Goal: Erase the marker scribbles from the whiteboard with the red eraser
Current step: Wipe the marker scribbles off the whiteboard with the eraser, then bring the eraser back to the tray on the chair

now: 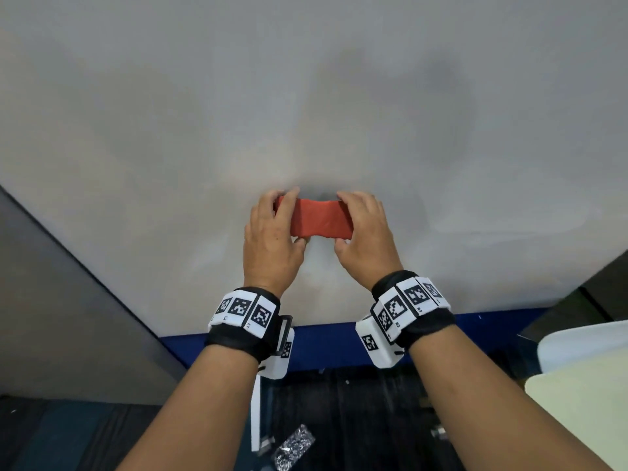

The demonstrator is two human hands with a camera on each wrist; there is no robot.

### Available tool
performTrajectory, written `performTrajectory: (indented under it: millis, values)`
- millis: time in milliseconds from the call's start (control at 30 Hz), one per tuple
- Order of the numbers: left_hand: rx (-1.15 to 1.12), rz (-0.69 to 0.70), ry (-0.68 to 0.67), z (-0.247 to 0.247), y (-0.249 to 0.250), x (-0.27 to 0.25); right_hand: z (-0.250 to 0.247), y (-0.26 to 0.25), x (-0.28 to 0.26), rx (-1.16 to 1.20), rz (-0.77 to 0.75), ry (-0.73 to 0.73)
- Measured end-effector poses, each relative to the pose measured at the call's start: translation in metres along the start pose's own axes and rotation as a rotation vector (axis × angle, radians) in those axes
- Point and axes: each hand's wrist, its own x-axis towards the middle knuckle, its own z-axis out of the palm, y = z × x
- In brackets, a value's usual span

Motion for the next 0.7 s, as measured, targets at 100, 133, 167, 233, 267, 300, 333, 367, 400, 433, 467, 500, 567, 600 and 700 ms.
performTrajectory:
  millis: [100, 133, 167, 233, 267, 300, 333, 367, 400, 433, 467, 500, 567, 600, 700]
  values:
    - [-0.081, 0.027, -0.058, 0.01, 0.029, -0.005, -0.032, 0.025, -0.01, 0.012, 0.037, 0.004]
    - [-0.094, 0.035, -0.085, 0.013, 0.037, -0.006, -0.042, 0.032, -0.013, 0.012, 0.046, 0.003]
    - [-0.096, 0.045, -0.116, 0.017, 0.045, -0.007, -0.052, 0.041, -0.017, 0.008, 0.054, 0.002]
    - [-0.077, 0.071, -0.17, 0.026, 0.061, -0.007, -0.071, 0.057, -0.026, -0.012, 0.074, -0.002]
    - [-0.067, 0.086, -0.191, 0.031, 0.07, -0.007, -0.079, 0.066, -0.031, -0.025, 0.091, -0.003]
    - [-0.064, 0.103, -0.212, 0.037, 0.079, -0.007, -0.087, 0.074, -0.037, -0.036, 0.111, -0.004]
    - [-0.063, 0.118, -0.234, 0.044, 0.087, -0.006, -0.094, 0.081, -0.042, -0.045, 0.131, -0.004]
    - [-0.065, 0.131, -0.255, 0.052, 0.096, -0.006, -0.101, 0.089, -0.048, -0.054, 0.149, 0.0]
    - [-0.071, 0.143, -0.275, 0.06, 0.105, -0.006, -0.108, 0.096, -0.053, -0.064, 0.169, 0.008]
    - [-0.082, 0.155, -0.294, 0.069, 0.113, -0.005, -0.114, 0.104, -0.057, -0.071, 0.191, 0.018]
    - [-0.098, 0.171, -0.316, 0.077, 0.12, -0.004, -0.119, 0.111, -0.061, -0.077, 0.214, 0.028]
    - [-0.119, 0.19, -0.341, 0.087, 0.128, -0.002, -0.125, 0.119, -0.064, -0.086, 0.235, 0.039]
    - [-0.154, 0.216, -0.387, 0.104, 0.141, 0.003, -0.134, 0.134, -0.069, -0.105, 0.265, 0.062]
    - [-0.169, 0.228, -0.405, 0.113, 0.147, 0.005, -0.139, 0.141, -0.072, -0.114, 0.277, 0.073]
    - [-0.218, 0.278, -0.462, 0.137, 0.166, 0.011, -0.153, 0.159, -0.082, -0.126, 0.334, 0.1]
